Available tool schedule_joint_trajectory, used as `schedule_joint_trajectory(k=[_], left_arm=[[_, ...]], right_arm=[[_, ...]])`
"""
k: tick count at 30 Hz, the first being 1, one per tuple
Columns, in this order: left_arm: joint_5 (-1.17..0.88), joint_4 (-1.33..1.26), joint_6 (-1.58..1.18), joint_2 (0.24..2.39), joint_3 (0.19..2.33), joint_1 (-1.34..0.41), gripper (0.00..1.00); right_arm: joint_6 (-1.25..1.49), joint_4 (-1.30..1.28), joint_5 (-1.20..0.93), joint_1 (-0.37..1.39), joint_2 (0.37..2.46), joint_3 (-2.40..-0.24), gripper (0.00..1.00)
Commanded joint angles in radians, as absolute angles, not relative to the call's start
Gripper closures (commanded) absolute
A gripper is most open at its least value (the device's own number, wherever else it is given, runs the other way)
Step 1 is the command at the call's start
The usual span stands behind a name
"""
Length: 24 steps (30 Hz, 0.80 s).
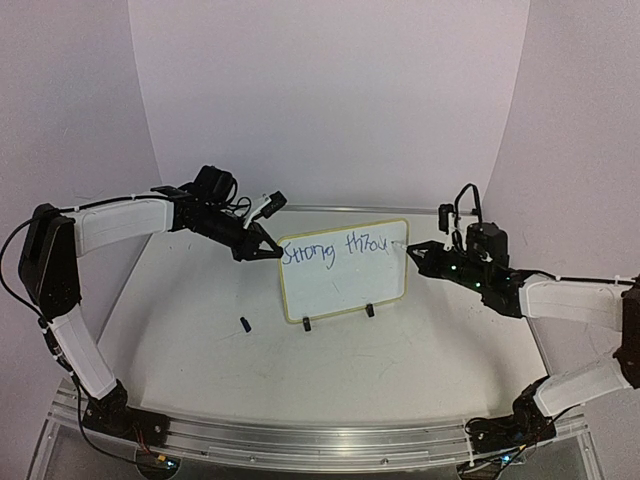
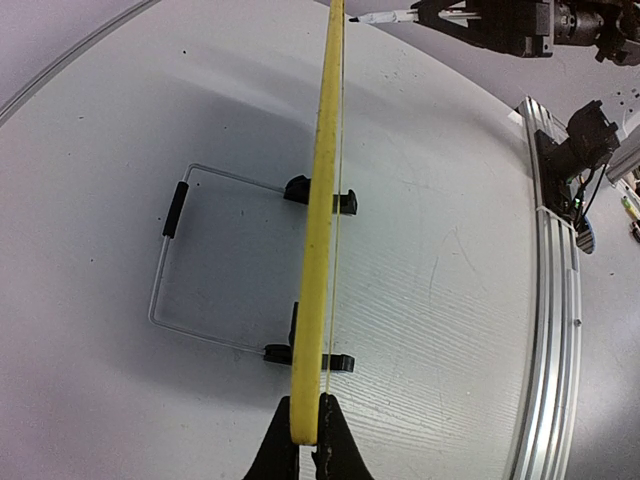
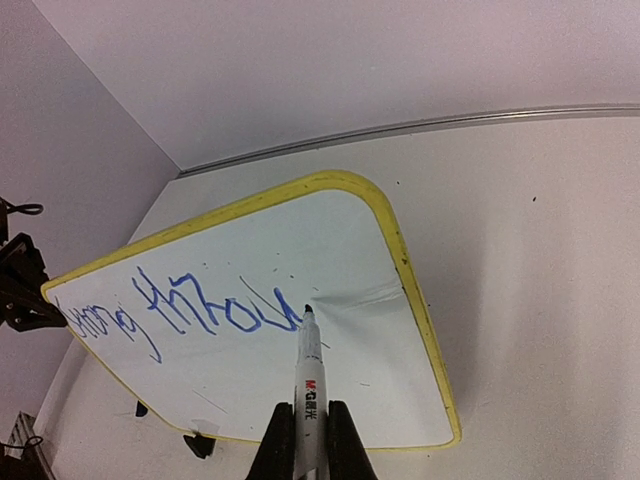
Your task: Write a sentence on the whiteboard
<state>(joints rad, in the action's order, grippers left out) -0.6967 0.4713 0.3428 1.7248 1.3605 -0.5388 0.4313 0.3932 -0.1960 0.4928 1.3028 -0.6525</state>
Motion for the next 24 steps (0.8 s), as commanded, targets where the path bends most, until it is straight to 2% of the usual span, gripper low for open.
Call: schedule_joint_trajectory(k=[1,24], left_arm=[[-0.615,0.547,0.39,1.733,1.362,-0.552,1.0],[-0.617,0.546,0.392,1.74,1.362,-0.551,1.0]], right_arm=[[0.43,0.431,-0.173,0.483,1.317,-0.694,1.0],[0.411,0.445,-0.225,0.48,1.365,-0.697,1.0]])
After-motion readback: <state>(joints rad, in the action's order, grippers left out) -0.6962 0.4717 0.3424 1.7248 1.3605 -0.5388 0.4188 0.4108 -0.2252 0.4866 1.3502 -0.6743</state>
